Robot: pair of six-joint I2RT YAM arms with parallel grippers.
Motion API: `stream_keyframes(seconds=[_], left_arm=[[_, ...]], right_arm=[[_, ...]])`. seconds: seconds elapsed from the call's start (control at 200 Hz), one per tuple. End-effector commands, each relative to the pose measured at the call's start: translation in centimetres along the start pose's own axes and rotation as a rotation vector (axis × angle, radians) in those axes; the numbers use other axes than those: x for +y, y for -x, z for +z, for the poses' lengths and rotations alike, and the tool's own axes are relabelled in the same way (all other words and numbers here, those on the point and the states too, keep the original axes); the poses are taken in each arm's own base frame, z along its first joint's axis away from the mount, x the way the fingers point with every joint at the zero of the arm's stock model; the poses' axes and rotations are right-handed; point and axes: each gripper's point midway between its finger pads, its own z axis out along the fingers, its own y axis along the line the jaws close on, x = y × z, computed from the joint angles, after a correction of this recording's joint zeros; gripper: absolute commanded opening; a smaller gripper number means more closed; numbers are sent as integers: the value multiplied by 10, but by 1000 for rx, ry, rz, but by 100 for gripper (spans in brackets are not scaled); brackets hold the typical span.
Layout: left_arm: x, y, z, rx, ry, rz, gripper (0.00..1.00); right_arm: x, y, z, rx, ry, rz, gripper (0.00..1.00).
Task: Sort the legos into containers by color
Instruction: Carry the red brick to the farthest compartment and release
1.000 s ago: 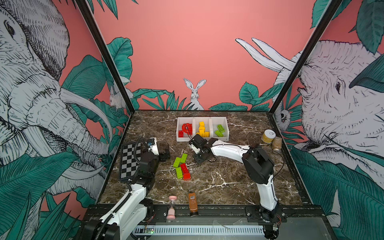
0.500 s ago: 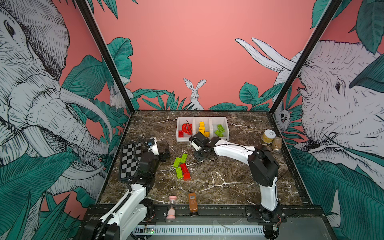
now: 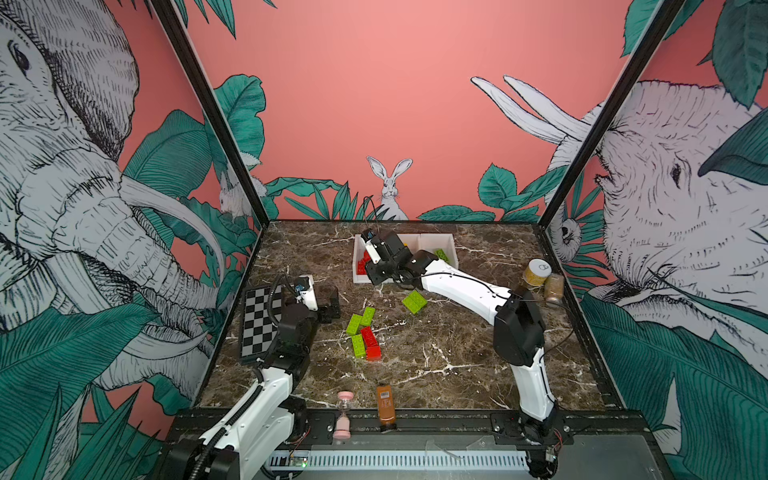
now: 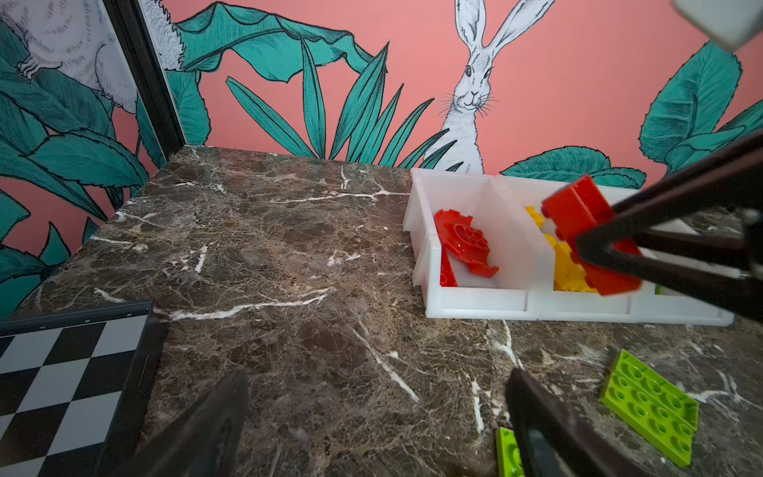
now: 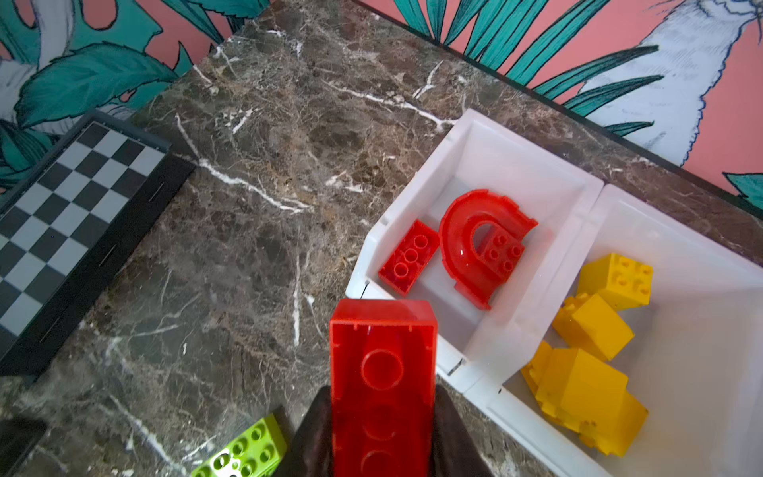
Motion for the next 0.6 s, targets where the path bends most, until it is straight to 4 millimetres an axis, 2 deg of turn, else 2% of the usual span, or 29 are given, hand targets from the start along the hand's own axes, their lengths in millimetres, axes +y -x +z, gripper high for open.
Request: stream_keyframes(seconds=[0.0,0.195,0.405,0.595], left_arm=[[-1,0,-1,-4,-6,-2,98],[-1,0,-2,-6,-6,-2,98],[-1,0,-2,-6,-5,-3,98],[-1,1,-3,-8,-2,-2,98]], right_arm=[[-14,21,13,-65,-27,26,22],[-26,34,29,-106,-52,38,23],[-43,35,55,-116,-82,48,23],[-48,32,76,-110,-86,62,23]])
